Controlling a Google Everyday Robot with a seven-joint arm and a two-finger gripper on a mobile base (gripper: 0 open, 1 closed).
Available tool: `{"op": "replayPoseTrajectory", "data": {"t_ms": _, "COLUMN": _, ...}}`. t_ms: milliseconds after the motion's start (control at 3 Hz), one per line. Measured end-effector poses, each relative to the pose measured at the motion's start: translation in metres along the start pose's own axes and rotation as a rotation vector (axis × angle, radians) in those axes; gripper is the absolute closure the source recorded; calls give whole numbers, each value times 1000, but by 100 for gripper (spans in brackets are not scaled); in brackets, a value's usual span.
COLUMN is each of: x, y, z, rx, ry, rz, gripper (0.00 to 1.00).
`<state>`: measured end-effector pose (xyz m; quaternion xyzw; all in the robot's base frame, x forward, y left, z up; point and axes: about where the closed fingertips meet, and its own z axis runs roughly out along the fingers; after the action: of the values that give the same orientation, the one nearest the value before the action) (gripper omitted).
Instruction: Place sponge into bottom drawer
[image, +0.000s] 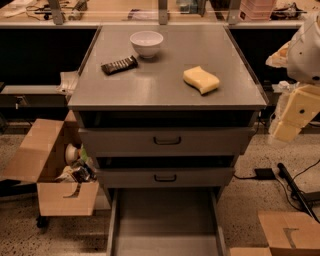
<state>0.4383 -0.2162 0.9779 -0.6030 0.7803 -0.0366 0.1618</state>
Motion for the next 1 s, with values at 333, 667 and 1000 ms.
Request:
{"op": "replayPoseTrajectory", "data": {"t_ms": 333, "x": 0, "y": -2, "z": 3, "rx": 3, "ry": -5, "rz": 4, "gripper": 0}}
{"op": "replayPoseTrajectory", "data": {"t_ms": 667, "x": 1, "y": -23, "z": 25, "rx": 29, "ry": -50, "rz": 43, "gripper": 0}}
{"op": "replayPoseTrajectory", "data": {"t_ms": 1000, "x": -1, "y": -59, "z": 61, "rx": 51, "ry": -128, "rz": 131, "gripper": 0}}
